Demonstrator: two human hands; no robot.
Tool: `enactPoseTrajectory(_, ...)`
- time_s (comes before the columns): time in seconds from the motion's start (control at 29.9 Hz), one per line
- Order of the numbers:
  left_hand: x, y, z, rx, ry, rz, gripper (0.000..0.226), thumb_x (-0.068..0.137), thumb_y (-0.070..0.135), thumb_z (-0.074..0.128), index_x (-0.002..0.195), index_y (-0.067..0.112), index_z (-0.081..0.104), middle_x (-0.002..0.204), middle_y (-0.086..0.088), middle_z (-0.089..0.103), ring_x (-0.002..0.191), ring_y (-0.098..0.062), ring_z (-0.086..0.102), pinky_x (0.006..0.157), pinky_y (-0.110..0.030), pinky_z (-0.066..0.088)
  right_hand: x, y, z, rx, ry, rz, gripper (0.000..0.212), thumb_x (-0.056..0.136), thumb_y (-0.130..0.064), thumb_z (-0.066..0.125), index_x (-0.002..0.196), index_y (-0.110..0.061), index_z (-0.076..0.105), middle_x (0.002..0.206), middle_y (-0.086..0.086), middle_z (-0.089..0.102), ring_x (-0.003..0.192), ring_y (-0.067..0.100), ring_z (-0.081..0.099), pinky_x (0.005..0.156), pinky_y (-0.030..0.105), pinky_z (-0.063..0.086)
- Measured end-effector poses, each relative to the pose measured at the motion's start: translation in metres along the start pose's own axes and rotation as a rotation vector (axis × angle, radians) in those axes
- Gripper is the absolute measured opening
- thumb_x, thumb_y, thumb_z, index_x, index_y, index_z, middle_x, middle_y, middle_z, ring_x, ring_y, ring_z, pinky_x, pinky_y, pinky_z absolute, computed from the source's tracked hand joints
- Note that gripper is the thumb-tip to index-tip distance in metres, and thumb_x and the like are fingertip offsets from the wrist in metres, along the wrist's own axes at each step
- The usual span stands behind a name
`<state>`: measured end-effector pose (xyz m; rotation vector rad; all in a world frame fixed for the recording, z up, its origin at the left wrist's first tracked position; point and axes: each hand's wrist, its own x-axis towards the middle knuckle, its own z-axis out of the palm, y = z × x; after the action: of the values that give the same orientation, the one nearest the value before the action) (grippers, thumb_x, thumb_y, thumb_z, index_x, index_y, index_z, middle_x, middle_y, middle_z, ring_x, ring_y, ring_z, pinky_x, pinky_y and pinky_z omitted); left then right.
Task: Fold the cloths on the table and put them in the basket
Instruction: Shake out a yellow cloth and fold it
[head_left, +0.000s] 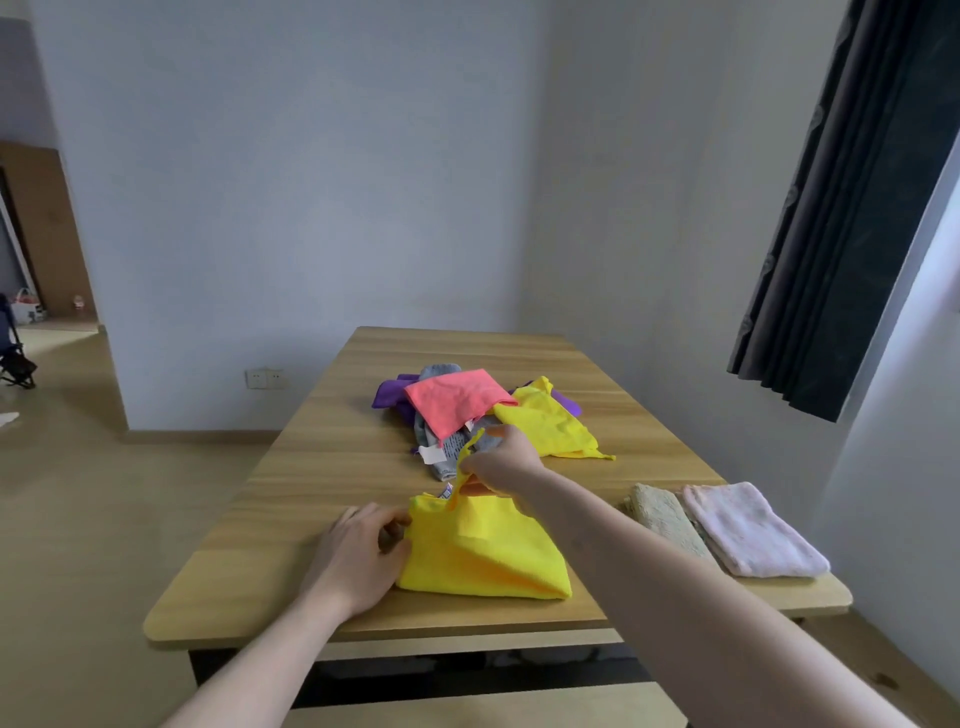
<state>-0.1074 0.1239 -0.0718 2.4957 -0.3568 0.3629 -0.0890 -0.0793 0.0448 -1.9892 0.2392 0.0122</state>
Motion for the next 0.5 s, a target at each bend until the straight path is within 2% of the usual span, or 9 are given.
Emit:
enactPoseTrajectory(0.13, 0.003, -0.003, -0.001, -0.069, -0.004, -0.030, 0.020, 0.097, 0.033, 0.055, 0.109, 0.048, 0.061, 0.100, 0.024, 0.061, 0.100, -0.006, 0.053, 0.088, -0.031, 0.048, -0.003, 0.009, 0.015, 0.032, -0.059, 0.033, 0.046, 0.085, -0.002, 0.071, 0.115, -0.020, 0.041, 0.102, 0.003, 0.050, 0.092, 0.030, 0.073, 0.069, 0.041, 0.065)
enactPoseTrajectory(0.2, 0.004, -0.002, -0.002, -0.108, 0.009, -0.046, 0.022, 0.099, 0.035, 0.052, 0.114, 0.042, 0.067, 0.106, 0.022, 0.064, 0.104, -0.007, 0.053, 0.091, -0.034, 0.048, -0.003, 0.013, 0.022, 0.037, -0.084, 0.045, 0.049, 0.084, 0.000, 0.071, 0.123, -0.016, 0.046, 0.108, 0.006, 0.054, 0.086, 0.030, 0.075, 0.068, 0.040, 0.065)
enactPoseTrajectory(0.3, 0.005, -0.002, -0.002, -0.155, 0.020, -0.059, 0.032, 0.095, 0.046, 0.043, 0.111, 0.040, 0.070, 0.110, 0.020, 0.067, 0.107, -0.009, 0.054, 0.093, -0.036, 0.048, 0.002, 0.017, 0.030, 0.100, -0.139, 0.060, 0.076, 0.082, 0.000, 0.076, 0.147, -0.017, 0.039, 0.128, 0.013, 0.057, 0.079, 0.027, 0.077, 0.064, 0.037, 0.065)
enactPoseTrajectory(0.4, 0.004, -0.004, -0.001, -0.169, 0.017, -0.060, 0.047, 0.088, 0.062, 0.033, 0.104, 0.040, 0.070, 0.106, 0.022, 0.068, 0.105, -0.008, 0.055, 0.091, -0.037, 0.048, -0.003, 0.021, 0.025, 0.215, -0.198, 0.039, 0.078, 0.083, -0.001, 0.078, 0.147, -0.017, 0.037, 0.120, 0.014, 0.066, 0.082, 0.027, 0.078, 0.068, 0.038, 0.065)
enactPoseTrajectory(0.5, 0.003, -0.003, -0.002, -0.209, 0.034, -0.087, 0.052, 0.081, 0.072, 0.034, 0.097, 0.037, 0.069, 0.097, 0.021, 0.068, 0.100, -0.008, 0.057, 0.087, -0.036, 0.048, -0.007, 0.040, 0.009, 0.259, -0.134, -0.021, 0.071, 0.084, -0.003, 0.077, 0.145, -0.017, 0.042, 0.121, 0.007, 0.067, 0.085, 0.026, 0.077, 0.066, 0.036, 0.064)
